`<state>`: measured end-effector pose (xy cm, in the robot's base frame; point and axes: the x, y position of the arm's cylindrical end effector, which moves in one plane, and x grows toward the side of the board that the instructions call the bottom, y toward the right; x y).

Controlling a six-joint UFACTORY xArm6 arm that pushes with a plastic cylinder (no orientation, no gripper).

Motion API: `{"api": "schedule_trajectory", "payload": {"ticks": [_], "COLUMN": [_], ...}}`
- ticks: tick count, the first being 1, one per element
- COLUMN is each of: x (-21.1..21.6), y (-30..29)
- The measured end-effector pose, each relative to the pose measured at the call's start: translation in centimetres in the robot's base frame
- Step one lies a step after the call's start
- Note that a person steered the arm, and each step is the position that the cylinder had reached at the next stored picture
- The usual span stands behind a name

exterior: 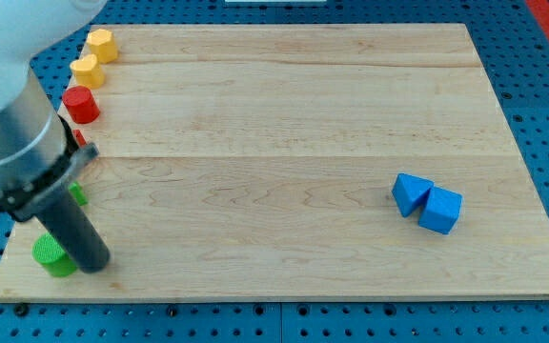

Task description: Slide the green circle up a bit

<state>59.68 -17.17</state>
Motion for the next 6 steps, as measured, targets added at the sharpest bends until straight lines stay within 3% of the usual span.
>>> {"api": "schedule_trajectory", "payload": {"ticks": [1, 4, 5, 6], "x": [2.1, 2.0, -0.4, 1.7], "y": [2.5, -6.7, -6.8, -4.9]}}
